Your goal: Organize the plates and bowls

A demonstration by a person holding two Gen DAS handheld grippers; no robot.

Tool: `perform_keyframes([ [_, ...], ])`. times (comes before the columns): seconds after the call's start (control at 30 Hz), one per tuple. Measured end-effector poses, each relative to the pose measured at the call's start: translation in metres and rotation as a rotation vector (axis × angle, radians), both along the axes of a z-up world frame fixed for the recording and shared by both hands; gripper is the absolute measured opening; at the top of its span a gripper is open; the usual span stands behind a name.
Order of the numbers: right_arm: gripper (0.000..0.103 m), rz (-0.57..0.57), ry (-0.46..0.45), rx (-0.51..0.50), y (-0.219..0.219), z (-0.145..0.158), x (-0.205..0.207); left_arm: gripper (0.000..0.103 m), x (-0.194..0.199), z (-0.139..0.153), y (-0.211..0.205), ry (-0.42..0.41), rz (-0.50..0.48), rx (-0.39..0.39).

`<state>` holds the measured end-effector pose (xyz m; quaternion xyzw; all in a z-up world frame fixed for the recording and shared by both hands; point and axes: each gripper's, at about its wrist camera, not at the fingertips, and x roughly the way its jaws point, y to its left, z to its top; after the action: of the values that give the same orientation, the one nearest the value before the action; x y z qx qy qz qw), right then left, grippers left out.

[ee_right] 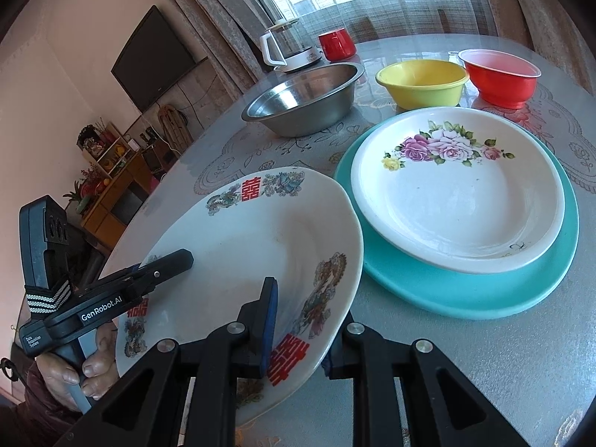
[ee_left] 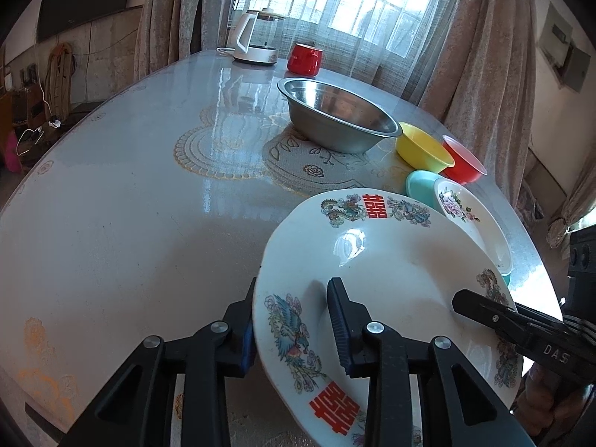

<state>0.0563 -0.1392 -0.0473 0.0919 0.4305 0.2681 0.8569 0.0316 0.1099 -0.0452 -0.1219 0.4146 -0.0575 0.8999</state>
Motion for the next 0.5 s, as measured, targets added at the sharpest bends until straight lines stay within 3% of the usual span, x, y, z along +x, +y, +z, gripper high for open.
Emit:
perform_keyframes([
  [0.5,0.02,-0.008,-0.01,0.016,-0.01,0.003,-0.004,0.034,-0.009,0.011,-0.008,-0.057,-0.055,-0.023],
])
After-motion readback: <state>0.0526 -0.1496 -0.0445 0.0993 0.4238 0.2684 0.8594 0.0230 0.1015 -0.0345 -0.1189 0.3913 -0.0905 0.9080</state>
